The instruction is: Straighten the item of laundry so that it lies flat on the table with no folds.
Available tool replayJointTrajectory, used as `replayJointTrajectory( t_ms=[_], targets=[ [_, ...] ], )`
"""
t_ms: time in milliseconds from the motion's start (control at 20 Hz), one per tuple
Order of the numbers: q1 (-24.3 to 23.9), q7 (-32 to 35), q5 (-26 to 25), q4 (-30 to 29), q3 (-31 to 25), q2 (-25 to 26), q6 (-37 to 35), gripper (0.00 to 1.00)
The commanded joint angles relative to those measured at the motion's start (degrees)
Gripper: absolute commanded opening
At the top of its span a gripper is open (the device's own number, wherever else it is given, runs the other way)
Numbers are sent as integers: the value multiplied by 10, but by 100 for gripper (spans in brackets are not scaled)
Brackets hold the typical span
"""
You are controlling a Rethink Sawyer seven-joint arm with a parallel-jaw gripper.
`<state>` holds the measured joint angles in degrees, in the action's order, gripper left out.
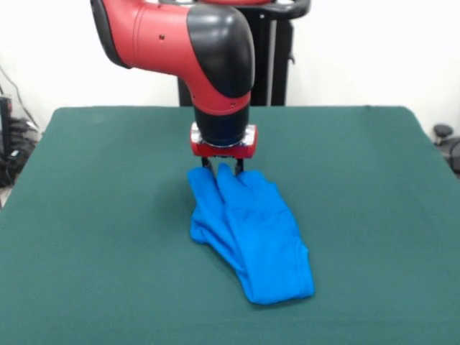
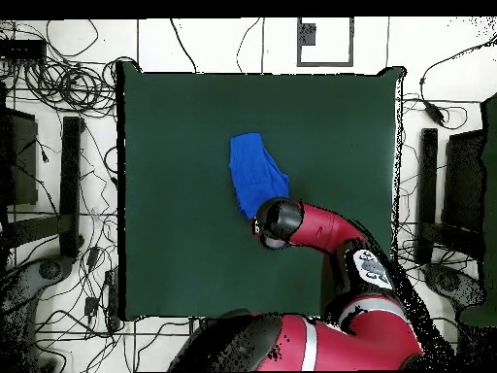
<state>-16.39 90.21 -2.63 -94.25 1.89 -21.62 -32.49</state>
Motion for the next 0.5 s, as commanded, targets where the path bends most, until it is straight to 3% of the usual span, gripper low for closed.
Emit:
replayJointTrajectory(
  t_ms=[50, 350, 400, 500],
  targets=[
    [18, 121, 28, 5, -59, 16, 114, 100],
    [19, 126, 28, 2, -59, 10, 128, 100],
    [17, 128, 28, 0, -60, 10, 141, 0],
    [26, 138, 27, 2, -50, 9, 148, 0]
  ],
)
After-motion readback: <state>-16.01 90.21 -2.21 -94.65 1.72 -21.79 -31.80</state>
